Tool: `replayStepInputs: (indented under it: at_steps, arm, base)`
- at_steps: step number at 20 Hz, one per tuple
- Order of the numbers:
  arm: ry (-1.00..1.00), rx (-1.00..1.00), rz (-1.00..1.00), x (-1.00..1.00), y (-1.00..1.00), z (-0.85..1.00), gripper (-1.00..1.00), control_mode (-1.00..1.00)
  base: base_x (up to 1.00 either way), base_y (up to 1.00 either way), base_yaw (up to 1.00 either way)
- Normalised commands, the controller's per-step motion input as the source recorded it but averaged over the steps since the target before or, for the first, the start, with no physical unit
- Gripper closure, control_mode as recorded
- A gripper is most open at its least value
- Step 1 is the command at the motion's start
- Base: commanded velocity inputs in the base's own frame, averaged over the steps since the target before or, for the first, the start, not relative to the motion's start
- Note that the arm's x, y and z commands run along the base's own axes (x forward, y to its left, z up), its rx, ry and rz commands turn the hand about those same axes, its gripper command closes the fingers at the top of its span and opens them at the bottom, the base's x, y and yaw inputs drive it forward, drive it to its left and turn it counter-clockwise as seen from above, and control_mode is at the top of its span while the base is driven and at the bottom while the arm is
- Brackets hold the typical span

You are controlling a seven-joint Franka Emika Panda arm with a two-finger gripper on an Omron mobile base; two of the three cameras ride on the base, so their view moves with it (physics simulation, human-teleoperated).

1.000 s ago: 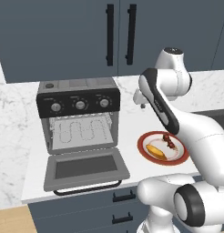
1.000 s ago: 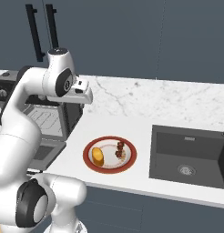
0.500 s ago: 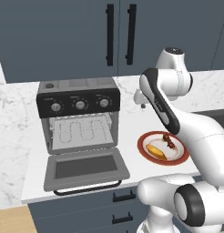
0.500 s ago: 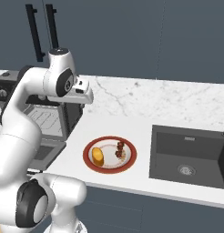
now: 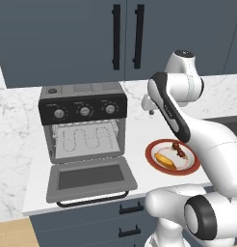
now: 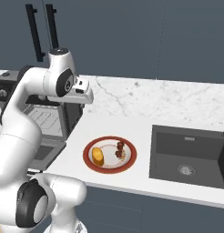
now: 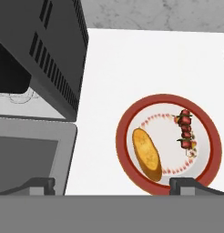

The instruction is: Pick up the kebab skewer and baguette bread, and place them inside the toaster oven. Close the toaster oven door and start by setting the timer.

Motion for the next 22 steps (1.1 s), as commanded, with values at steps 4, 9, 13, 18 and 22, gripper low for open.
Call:
replayStepInputs:
  at_steps: [4,9,13,18,22]
  arm:
    - [0.00,0.00,0.00,0.00,0.00,0.00,-1.00,-1.00]
    - [0.00,-0.04,0.01,-0.27,0.15,-0.13,-1.00,-1.00]
    - [-0.30,-0.08,0.03,-0.81,1.00,-0.48,-1.00,-1.00]
    - [-0.30,0.00,0.00,-0.22,1.00,-0.38,-1.00,-1.00]
    - [-0.17,0.00,-0.04,0.08,1.00,-0.41,-1.00,-1.00]
  base:
    - [0.00,0.00,0.00]
    - [0.00,0.00,0.00]
    - [0.00,0.00,0.00]
    - [0.00,0.00,0.00]
    - [0.00,0.00,0.00]
